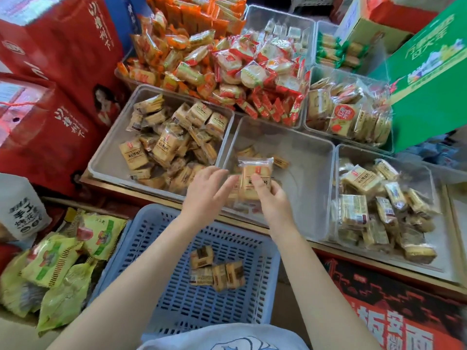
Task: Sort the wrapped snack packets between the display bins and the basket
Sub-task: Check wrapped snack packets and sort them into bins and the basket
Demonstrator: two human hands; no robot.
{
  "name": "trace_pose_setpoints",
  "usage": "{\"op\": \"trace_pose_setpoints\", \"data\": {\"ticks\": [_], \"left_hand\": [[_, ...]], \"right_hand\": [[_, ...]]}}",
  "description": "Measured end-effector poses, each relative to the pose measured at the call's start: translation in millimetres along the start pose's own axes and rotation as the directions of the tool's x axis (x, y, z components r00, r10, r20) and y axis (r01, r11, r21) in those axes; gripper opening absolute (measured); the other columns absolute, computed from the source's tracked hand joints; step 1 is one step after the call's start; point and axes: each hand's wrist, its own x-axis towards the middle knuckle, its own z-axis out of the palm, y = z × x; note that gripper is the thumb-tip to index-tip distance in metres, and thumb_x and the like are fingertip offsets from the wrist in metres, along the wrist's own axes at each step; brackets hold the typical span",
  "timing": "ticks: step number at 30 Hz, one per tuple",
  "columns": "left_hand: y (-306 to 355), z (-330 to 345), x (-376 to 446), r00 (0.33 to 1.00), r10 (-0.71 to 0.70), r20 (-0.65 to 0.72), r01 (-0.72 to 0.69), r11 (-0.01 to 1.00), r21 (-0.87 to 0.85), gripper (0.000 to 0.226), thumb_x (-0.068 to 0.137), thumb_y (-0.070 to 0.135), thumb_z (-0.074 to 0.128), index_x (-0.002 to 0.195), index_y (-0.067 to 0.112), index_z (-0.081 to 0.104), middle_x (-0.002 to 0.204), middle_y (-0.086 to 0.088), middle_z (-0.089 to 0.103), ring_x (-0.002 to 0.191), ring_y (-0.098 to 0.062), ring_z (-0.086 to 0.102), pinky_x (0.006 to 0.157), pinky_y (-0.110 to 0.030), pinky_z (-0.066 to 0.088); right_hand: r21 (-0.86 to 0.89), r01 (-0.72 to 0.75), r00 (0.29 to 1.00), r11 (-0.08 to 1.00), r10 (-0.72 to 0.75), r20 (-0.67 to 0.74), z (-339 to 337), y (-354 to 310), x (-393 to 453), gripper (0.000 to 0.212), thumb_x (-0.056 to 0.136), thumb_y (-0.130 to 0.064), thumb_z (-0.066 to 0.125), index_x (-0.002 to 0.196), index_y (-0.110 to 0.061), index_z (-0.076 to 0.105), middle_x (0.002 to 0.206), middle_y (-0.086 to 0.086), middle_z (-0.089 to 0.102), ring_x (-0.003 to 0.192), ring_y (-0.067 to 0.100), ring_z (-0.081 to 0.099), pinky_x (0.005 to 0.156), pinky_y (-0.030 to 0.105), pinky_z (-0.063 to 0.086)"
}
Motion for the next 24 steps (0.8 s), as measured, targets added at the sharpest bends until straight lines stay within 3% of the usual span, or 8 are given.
{"op": "trace_pose_setpoints", "data": {"ticks": [2,5,9,12,14,17,21,24], "left_hand": [[-14.1,6.5,18.1,0.997,-0.063,-0.033,0.068,0.98,0.19,0.07,0.101,0.061,0.03,0.152,0.015,0.043,0.165,-0.005,0.03,0.154,-0.023,0.02,0.121,-0.041,0.02],[-31.2,17.9,39.8,0.994,-0.105,-0.03,0.109,0.973,0.202,0.072,0.102,0.061,0.033,0.163,0.024,0.02,0.171,0.005,0.011,0.158,-0.019,0.005,0.126,-0.046,0.018],[-35.4,26.3,52.2,0.989,-0.138,-0.048,0.146,0.951,0.272,0.074,0.101,0.064,0.026,0.164,0.032,0.004,0.171,0.009,0.013,0.158,-0.019,0.01,0.122,-0.045,0.03],[-35.9,29.3,53.0,0.99,-0.129,-0.059,0.141,0.95,0.278,0.08,0.096,0.07,0.02,0.164,0.031,0.005,0.17,0.007,0.018,0.156,-0.02,0.017,0.118,-0.042,0.034],[-37.7,30.3,54.7,0.991,-0.123,-0.053,0.132,0.96,0.247,0.083,0.095,0.074,0.021,0.164,0.031,0.004,0.169,0.007,0.021,0.155,-0.019,0.02,0.116,-0.042,0.036],[-38.2,31.1,55.7,0.991,-0.118,-0.057,0.128,0.966,0.227,0.085,0.094,0.074,0.023,0.164,0.03,0.003,0.167,0.004,0.027,0.153,-0.017,0.022,0.112,-0.041,0.04],[-38.7,33.0,55.9,0.99,-0.121,-0.069,0.134,0.966,0.221,0.081,0.098,0.07,0.03,0.163,0.03,0.002,0.166,0.003,0.031,0.153,-0.017,0.023,0.111,-0.041,0.044],[-36.2,30.2,54.7,0.992,-0.109,-0.056,0.118,0.97,0.214,0.084,0.096,0.074,0.024,0.164,0.029,0.001,0.165,0.002,0.032,0.152,-0.017,0.023,0.109,-0.041,0.045]], "right_hand": [[-0.052,-0.009,0.996,0.999,0.005,-0.086,-13.2,-3.3,32.2,0.031,0.1,-0.048,0.058,0.118,-0.023,0.063,0.103,-0.005,0.073,0.08,-0.003,0.069,0.062,0.013,0.05],[-0.262,-0.021,0.994,0.965,-0.009,-0.11,-21.1,-4.5,87.0,0.037,0.101,-0.044,0.056,0.129,-0.021,0.057,0.11,-0.008,0.067,0.096,0.007,0.065,0.07,0.015,0.047],[-0.373,0.005,1.0,0.928,-0.014,-0.021,-4.7,-2.1,140.6,0.051,0.1,-0.049,0.051,0.143,-0.022,0.051,0.123,-0.01,0.057,0.116,0.016,0.055,0.101,0.037,0.044],[-0.607,-0.001,0.999,0.794,-0.031,-0.043,7.3,14.0,165.1,0.067,0.097,-0.061,0.039,0.141,-0.012,0.055,0.138,0.014,0.056,0.133,0.035,0.045,0.113,0.049,0.035],[-0.735,-0.064,0.996,0.675,-0.006,-0.092,9.6,21.5,172.2,0.073,0.101,-0.063,0.033,0.145,-0.008,0.05,0.149,0.02,0.045,0.143,0.036,0.032,0.118,0.05,0.024],[-0.809,0.002,0.996,0.587,-0.072,-0.05,17.8,20.0,167.7,0.08,0.1,-0.065,0.033,0.152,-0.005,0.036,0.157,0.019,0.035,0.147,0.034,0.025,0.12,0.05,0.018],[-0.841,0.07,0.997,0.536,-0.061,0.044,32.9,30.7,155.7,0.086,0.104,-0.06,0.03,0.16,0.0,0.006,0.165,0.022,0.02,0.153,0.034,0.016,0.126,0.049,0.007],[-0.857,0.023,1.0,0.515,-0.018,0.016,26.0,32.1,161.4,0.084,0.104,-0.059,0.029,0.161,-0.001,0.005,0.165,0.023,0.02,0.154,0.034,0.015,0.126,0.047,0.005]]}}
